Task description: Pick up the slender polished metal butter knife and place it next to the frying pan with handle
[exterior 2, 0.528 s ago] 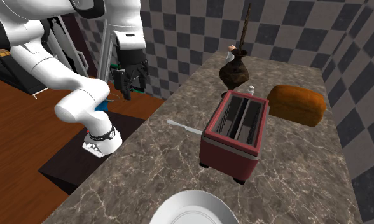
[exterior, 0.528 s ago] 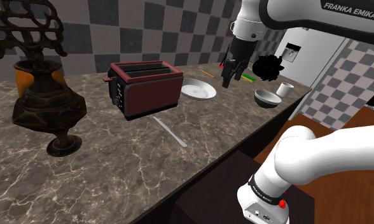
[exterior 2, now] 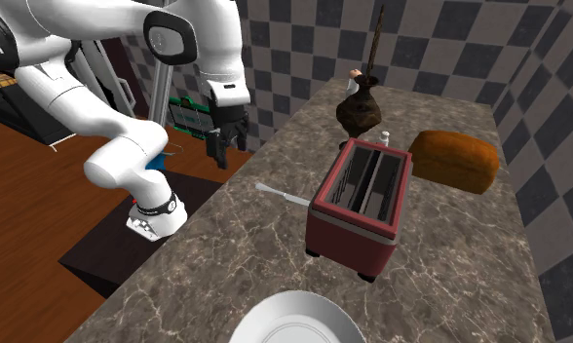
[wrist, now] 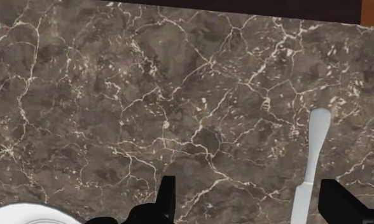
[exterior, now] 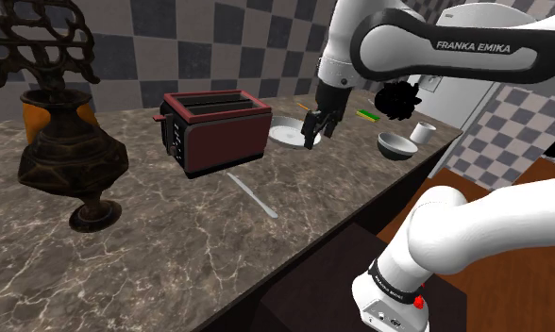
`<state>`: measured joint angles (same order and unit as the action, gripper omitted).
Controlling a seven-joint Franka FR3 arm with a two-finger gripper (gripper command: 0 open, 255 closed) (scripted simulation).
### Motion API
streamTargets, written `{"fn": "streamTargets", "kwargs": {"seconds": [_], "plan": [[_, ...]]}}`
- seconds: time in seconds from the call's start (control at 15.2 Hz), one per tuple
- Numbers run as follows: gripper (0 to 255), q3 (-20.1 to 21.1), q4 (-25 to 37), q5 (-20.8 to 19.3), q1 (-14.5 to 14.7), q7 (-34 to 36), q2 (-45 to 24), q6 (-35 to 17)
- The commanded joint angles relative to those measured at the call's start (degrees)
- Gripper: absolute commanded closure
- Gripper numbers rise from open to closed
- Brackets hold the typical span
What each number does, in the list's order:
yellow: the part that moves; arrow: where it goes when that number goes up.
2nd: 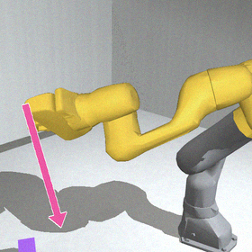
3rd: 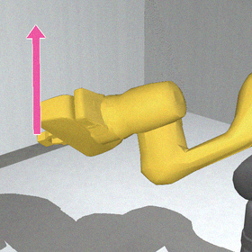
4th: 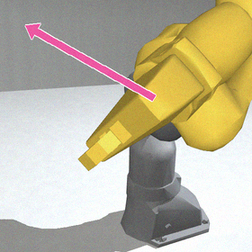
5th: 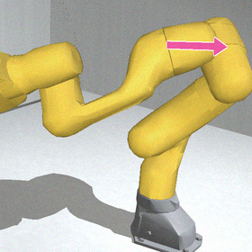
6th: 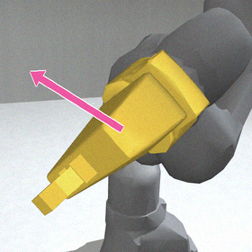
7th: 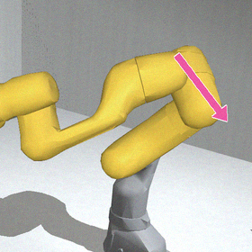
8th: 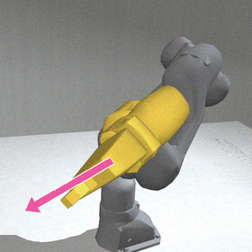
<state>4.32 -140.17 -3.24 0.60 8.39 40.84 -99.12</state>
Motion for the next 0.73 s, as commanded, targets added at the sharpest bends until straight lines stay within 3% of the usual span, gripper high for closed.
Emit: {"fn": "streamTargets", "kwargs": {"seconds": [0.0,0.66], "plan": [[0,1.1,-1.6,0.8,0.4,1.7,-2.0,-4.2],[0,6.5,-4.6,2.8,1.4,10.1,-17.6,-25.3]]}}
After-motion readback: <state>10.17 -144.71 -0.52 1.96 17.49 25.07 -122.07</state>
